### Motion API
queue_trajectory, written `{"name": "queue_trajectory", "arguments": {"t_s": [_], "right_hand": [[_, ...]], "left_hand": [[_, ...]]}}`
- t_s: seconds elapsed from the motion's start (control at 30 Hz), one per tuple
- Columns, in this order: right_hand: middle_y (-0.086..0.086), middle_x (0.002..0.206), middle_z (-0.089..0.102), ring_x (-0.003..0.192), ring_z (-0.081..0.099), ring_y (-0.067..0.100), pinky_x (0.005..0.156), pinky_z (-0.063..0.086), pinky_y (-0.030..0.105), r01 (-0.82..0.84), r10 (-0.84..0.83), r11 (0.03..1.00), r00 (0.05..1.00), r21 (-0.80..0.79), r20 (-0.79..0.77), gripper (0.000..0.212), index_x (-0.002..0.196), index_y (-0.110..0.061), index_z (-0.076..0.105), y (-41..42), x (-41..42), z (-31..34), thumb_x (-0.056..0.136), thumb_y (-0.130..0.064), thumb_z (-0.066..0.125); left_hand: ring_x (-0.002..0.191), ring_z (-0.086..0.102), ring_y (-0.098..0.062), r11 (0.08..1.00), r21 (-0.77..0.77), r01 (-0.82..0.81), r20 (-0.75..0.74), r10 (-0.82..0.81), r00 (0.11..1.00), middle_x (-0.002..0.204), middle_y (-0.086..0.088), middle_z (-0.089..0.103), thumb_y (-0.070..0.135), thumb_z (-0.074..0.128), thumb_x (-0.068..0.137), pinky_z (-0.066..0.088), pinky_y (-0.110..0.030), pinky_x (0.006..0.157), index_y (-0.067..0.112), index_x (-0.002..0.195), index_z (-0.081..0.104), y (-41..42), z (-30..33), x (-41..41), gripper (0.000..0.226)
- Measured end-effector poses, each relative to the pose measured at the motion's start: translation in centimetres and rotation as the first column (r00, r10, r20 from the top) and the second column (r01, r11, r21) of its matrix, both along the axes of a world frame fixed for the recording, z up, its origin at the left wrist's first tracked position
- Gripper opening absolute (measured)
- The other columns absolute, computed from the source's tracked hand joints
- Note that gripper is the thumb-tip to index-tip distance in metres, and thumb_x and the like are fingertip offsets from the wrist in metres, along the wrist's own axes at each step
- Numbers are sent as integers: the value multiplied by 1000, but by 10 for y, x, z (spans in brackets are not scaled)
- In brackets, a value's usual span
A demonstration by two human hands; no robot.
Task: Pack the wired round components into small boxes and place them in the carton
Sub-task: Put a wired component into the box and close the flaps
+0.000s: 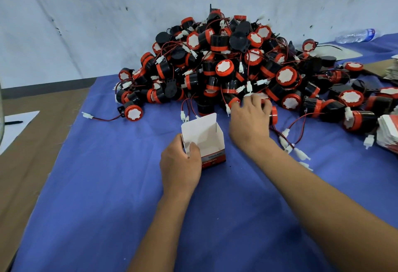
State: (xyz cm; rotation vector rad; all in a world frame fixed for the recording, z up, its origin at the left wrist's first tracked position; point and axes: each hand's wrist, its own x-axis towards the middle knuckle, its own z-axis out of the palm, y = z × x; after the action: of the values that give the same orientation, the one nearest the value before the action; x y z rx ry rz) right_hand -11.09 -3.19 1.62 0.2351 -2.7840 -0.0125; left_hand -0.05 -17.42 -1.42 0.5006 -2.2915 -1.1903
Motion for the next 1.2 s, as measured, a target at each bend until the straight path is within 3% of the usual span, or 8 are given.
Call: {"name": "queue_trajectory", "arguments": {"t_s": [0.17,0.6,0.67,0.73,0.8,0.87,1.03,1.2], "right_hand": [[19,147,37,135,38,40,106,41,51,-84,84,996,982,-5,167,79,162,-27,15,-14,-45,-8,96,-16,58],[11,113,56,114,50,33,90,45,39,-240,235,959,971,-150,-54,39,105,-10,61,5,-25,15,90,-44,72],[5,99,62,94,61,24,74,49,29,-313,351,709,934,-631,-69,38,108,-11,57,15,-10,23,98,-47,64],[8,104,67,89,68,22,73,59,36,-148,480,138,875,-979,-65,38,121,-13,57,15,8,38,104,-46,54],[4,87,65,65,59,23,53,53,38,65,610,-238,786,-969,-97,49,130,-7,54,10,28,50,107,-49,44],[3,73,48,53,36,16,40,34,26,202,718,-342,687,-918,-116,59,128,-2,53,6,46,61,108,-54,35],[-10,67,54,50,39,7,41,31,19,51,824,-82,566,-995,-39,38,109,-13,51,-10,81,75,96,-46,67],[0,108,65,103,61,15,91,51,31,-383,803,395,586,-835,110,44,117,-16,58,-36,96,59,85,-34,83]], "left_hand": [[95,65,-15,1000,14,28,-3,-28,1000,97,14,68,23,54,99,57,-33,69,24,103,64,-1,-1,1,10],[91,64,-22,998,32,-45,15,45,999,93,6,70,25,54,101,55,-40,74,18,97,64,-11,2,-1,13],[91,64,-22,998,39,-44,20,43,999,93,6,70,28,52,102,55,-41,74,19,95,64,-12,3,-1,17],[85,63,-22,998,44,-37,7,37,999,85,5,68,31,50,103,55,-45,73,17,88,61,-12,3,0,23],[79,61,-24,999,35,-19,-2,19,1000,78,1,65,33,49,102,52,-48,69,14,82,58,-12,3,2,29],[77,60,-27,1000,20,-3,4,3,1000,75,0,64,31,49,102,49,-47,67,13,79,56,-12,3,4,29],[79,60,-28,1000,-2,2,-16,-2,1000,80,-1,64,20,44,100,46,-44,64,14,86,56,-14,2,2,19],[96,63,-23,998,-68,7,-93,-13,996,110,-18,73,4,51,98,46,-5,73,1,118,69,-10,-2,2,27]]}}
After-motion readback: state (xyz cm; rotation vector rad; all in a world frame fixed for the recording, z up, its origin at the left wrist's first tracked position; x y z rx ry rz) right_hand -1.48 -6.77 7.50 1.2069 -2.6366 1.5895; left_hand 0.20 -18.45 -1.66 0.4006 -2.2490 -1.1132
